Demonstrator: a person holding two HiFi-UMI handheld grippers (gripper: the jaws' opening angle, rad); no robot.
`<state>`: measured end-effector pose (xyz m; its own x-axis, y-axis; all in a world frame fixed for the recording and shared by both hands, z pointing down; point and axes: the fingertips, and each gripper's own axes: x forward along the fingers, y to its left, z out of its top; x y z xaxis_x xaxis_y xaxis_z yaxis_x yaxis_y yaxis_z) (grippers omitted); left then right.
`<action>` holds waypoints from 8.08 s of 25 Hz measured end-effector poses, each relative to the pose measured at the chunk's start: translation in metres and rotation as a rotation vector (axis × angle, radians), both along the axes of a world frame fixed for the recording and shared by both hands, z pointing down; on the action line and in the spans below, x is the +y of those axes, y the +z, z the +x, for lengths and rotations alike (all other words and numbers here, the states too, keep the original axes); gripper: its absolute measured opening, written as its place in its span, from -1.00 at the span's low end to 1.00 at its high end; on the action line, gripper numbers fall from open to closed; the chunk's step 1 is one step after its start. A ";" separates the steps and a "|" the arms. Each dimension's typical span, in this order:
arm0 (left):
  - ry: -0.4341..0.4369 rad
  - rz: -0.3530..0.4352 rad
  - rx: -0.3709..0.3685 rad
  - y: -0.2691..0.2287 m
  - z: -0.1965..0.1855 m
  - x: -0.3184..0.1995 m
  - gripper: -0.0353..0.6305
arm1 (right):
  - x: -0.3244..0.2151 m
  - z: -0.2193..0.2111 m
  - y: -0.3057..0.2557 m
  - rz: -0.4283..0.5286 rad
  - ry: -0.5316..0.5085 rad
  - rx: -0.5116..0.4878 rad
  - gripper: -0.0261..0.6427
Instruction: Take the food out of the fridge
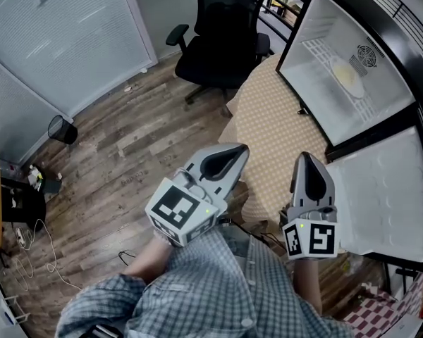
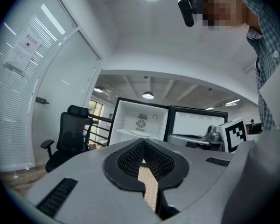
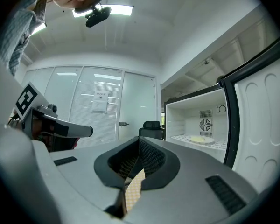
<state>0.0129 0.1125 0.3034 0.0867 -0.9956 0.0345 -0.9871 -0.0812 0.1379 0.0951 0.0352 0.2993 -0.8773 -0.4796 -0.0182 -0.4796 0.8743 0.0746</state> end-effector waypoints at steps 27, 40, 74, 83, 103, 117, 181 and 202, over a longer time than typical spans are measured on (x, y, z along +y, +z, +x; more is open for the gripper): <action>0.475 -0.078 -0.023 0.001 -0.054 -0.206 -0.88 | -0.166 -0.015 0.009 -0.065 0.519 0.062 -0.89; 0.758 -0.114 -0.021 0.019 -0.049 -0.279 -0.88 | -0.209 -0.035 0.013 0.057 0.765 0.267 -0.89; 0.616 -0.416 0.583 0.070 -0.016 -0.404 -0.85 | -0.316 -0.023 0.074 -0.749 0.661 -0.591 -0.89; 0.629 -0.429 0.727 0.063 -0.001 -0.418 -0.64 | -0.332 -0.027 0.076 -0.807 0.628 -0.635 -0.68; 0.566 -0.482 0.827 0.073 0.003 -0.438 -0.72 | -0.350 -0.017 0.079 -0.869 0.617 -0.721 -0.72; 0.584 -0.503 0.866 0.069 0.002 -0.421 -0.74 | -0.335 -0.021 0.072 -0.885 0.551 -0.760 -0.75; 0.230 -0.401 0.723 0.121 -0.131 -0.296 -0.70 | -0.238 -0.147 0.131 -1.067 0.173 -0.401 -0.72; 0.202 -0.614 0.722 0.245 -0.134 -0.279 -0.67 | -0.217 -0.152 0.254 -1.273 0.223 -0.259 -0.72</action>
<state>-0.1207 -0.1667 0.5480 0.4581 -0.7861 0.4149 -0.6233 0.0487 0.7805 -0.0570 -0.1817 0.5532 -0.8168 -0.4189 0.3966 -0.4979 0.1646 -0.8515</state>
